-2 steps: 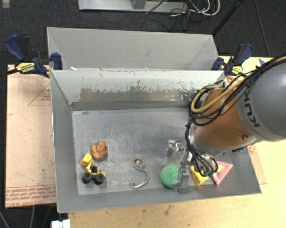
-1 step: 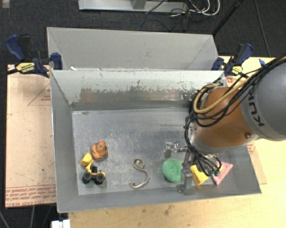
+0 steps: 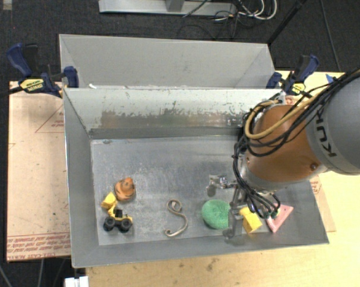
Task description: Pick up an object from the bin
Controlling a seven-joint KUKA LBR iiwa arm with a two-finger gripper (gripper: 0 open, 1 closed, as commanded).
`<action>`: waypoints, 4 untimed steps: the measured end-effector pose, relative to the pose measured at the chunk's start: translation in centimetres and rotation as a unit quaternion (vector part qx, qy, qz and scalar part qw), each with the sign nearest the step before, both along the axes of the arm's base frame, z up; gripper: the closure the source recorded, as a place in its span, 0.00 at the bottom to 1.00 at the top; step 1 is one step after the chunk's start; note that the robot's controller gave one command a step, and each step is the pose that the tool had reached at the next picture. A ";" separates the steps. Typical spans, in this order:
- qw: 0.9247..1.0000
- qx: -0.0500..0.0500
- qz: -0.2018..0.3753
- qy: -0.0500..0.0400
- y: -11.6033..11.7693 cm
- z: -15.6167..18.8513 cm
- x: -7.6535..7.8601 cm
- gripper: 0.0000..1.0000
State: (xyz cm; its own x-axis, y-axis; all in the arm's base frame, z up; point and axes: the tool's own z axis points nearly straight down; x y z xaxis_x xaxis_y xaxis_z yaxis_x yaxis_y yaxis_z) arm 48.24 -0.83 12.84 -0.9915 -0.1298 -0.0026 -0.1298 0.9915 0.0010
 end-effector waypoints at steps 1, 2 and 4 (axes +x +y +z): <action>0.994 0.001 -0.113 -0.005 -0.7 -5.9 0.2 0.00; 0.999 0.000 -0.049 0.001 -0.3 -5.9 -0.1 1.00; 0.999 0.000 -0.048 0.004 -0.3 -5.4 -0.2 1.00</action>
Offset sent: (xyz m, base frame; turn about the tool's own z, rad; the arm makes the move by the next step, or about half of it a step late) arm -0.0012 -0.0041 -0.0584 0.0967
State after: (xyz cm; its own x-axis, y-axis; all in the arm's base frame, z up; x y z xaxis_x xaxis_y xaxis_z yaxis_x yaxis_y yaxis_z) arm 48.00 -1.14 7.47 -0.9994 -0.0331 0.0053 -0.0331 0.9995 0.0014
